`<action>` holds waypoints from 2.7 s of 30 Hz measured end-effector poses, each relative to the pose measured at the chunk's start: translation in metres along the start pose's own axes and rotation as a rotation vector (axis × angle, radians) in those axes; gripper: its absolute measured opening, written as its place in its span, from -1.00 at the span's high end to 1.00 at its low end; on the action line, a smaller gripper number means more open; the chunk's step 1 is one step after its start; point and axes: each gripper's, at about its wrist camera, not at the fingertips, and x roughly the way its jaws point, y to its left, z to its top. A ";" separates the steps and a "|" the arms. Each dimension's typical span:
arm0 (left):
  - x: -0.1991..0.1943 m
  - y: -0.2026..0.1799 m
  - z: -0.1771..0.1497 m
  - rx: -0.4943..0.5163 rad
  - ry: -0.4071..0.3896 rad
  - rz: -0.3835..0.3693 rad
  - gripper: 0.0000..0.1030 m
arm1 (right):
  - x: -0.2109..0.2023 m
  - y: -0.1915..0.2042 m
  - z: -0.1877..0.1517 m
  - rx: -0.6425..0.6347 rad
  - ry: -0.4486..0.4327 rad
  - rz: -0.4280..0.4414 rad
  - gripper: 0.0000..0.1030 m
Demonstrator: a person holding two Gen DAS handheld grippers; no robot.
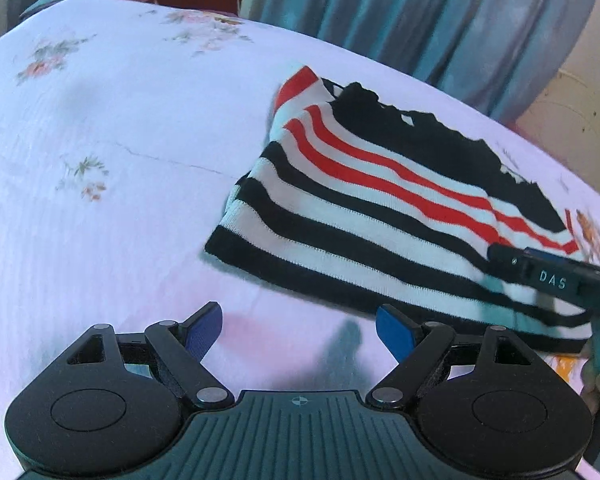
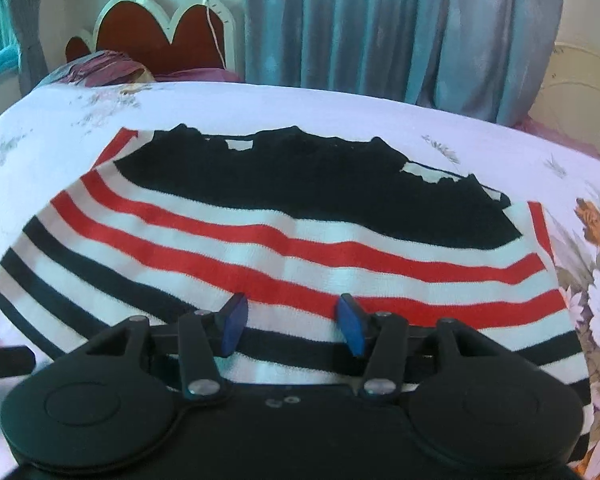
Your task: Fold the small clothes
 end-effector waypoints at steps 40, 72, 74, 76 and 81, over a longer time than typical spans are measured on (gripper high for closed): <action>-0.005 -0.099 0.074 0.053 -0.401 -0.281 0.73 | -0.017 -0.039 -0.003 0.126 -0.120 0.063 -0.10; -0.068 -0.189 0.007 0.473 -0.329 -0.252 -0.63 | -0.035 -0.205 -0.017 0.469 0.029 0.235 0.09; -0.064 -0.173 0.017 0.435 -0.320 -0.201 -0.63 | -0.029 -0.201 -0.016 0.465 0.050 0.230 0.22; -0.057 -0.160 0.027 0.384 -0.302 -0.166 -0.63 | -0.028 -0.198 -0.016 0.460 0.056 0.236 0.40; -0.037 -0.157 0.035 0.325 -0.265 -0.171 -0.63 | -0.045 -0.189 -0.008 0.391 -0.021 0.198 0.54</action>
